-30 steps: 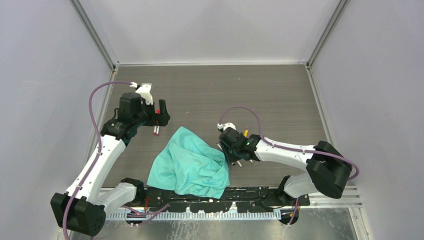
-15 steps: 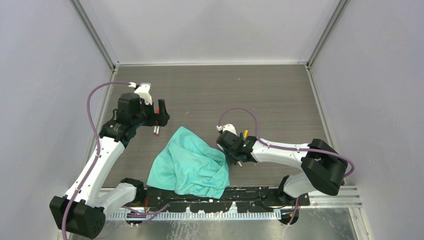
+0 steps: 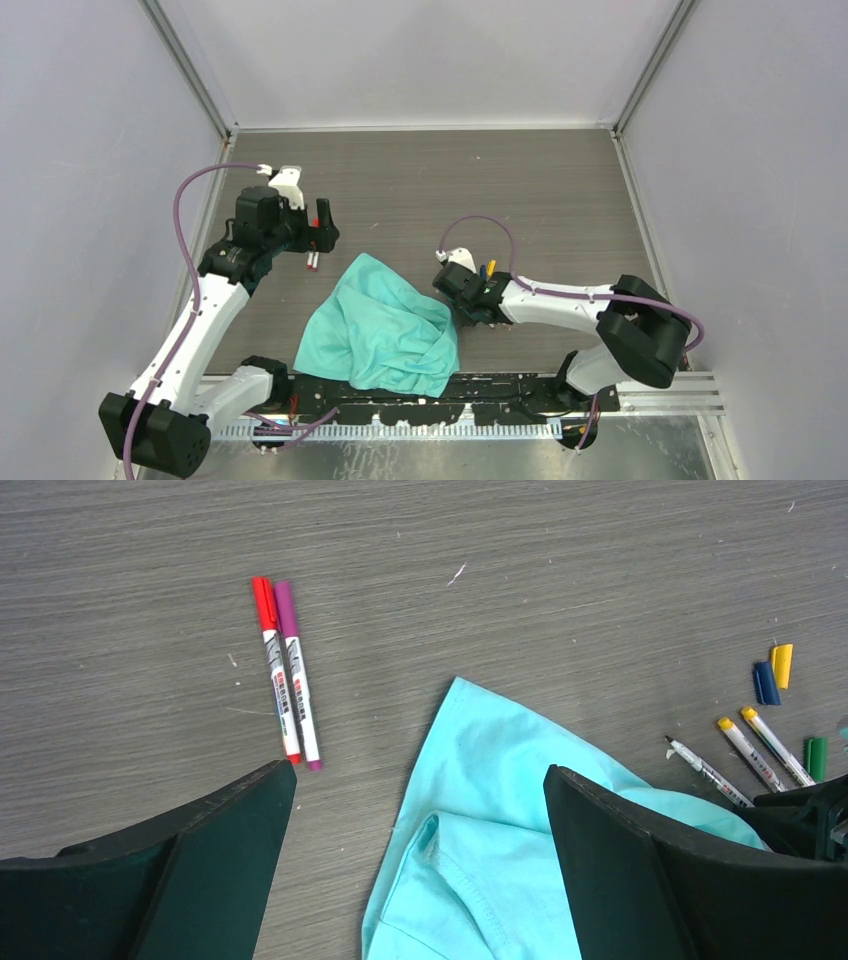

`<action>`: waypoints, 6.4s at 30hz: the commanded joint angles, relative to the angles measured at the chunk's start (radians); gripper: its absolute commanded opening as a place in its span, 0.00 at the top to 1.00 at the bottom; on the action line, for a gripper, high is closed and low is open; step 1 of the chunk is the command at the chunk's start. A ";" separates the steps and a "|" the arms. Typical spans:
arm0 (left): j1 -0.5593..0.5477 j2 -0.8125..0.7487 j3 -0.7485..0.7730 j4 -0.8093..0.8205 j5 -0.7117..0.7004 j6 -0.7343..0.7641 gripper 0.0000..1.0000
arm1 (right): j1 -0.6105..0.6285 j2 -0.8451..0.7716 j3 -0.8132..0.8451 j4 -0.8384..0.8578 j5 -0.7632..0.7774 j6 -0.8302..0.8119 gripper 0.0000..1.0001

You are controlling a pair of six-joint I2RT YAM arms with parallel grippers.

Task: Insert the pens into the pen caps

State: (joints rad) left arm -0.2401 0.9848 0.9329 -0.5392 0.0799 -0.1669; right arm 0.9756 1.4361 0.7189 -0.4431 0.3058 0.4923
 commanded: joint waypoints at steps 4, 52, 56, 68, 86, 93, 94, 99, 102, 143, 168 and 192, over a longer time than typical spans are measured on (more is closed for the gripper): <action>-0.005 -0.035 0.008 0.054 0.011 0.009 0.02 | 0.008 0.027 -0.004 0.070 0.004 -0.017 0.70; -0.575 0.015 -0.124 0.484 -0.080 -0.652 0.31 | 0.011 -0.447 -0.061 0.627 -0.192 0.163 0.99; -0.587 0.034 -0.120 0.487 -0.083 -0.656 0.38 | 0.011 -0.461 -0.074 0.657 -0.205 0.181 0.99; -0.624 0.074 -0.120 0.516 -0.084 -0.674 0.55 | 0.011 -0.442 -0.068 0.672 -0.200 0.202 0.99; -0.653 0.097 -0.115 0.533 -0.058 -0.678 0.93 | 0.011 -0.430 -0.069 0.673 -0.146 0.290 0.99; -0.653 0.066 -0.095 0.487 -0.088 -0.650 1.00 | 0.011 -0.493 -0.104 0.625 -0.119 0.264 0.64; -0.653 0.063 -0.088 0.469 -0.109 -0.643 1.00 | 0.011 -0.507 -0.110 0.615 -0.112 0.258 0.58; -0.612 0.066 -0.042 0.398 -0.093 -0.590 1.00 | 0.009 -0.545 -0.128 0.560 -0.098 0.209 0.31; -0.553 0.078 -0.029 0.386 -0.008 -0.565 1.00 | -0.013 -0.566 -0.147 0.555 -0.133 0.197 0.22; -0.476 0.056 0.028 -0.070 0.323 0.162 1.00 | -0.457 -0.310 0.035 -0.117 -0.128 0.067 0.48; -0.480 0.033 0.019 -0.061 0.295 0.162 1.00 | -0.450 0.076 0.152 0.120 -0.154 -0.053 0.72; -0.479 0.025 0.018 -0.056 0.299 0.161 1.00 | -0.449 0.145 0.206 0.130 -0.146 -0.113 0.97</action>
State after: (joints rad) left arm -0.7162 1.0416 0.9512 -0.6193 0.3775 -0.0132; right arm 0.5217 1.5909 0.8532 -0.3386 0.1490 0.4091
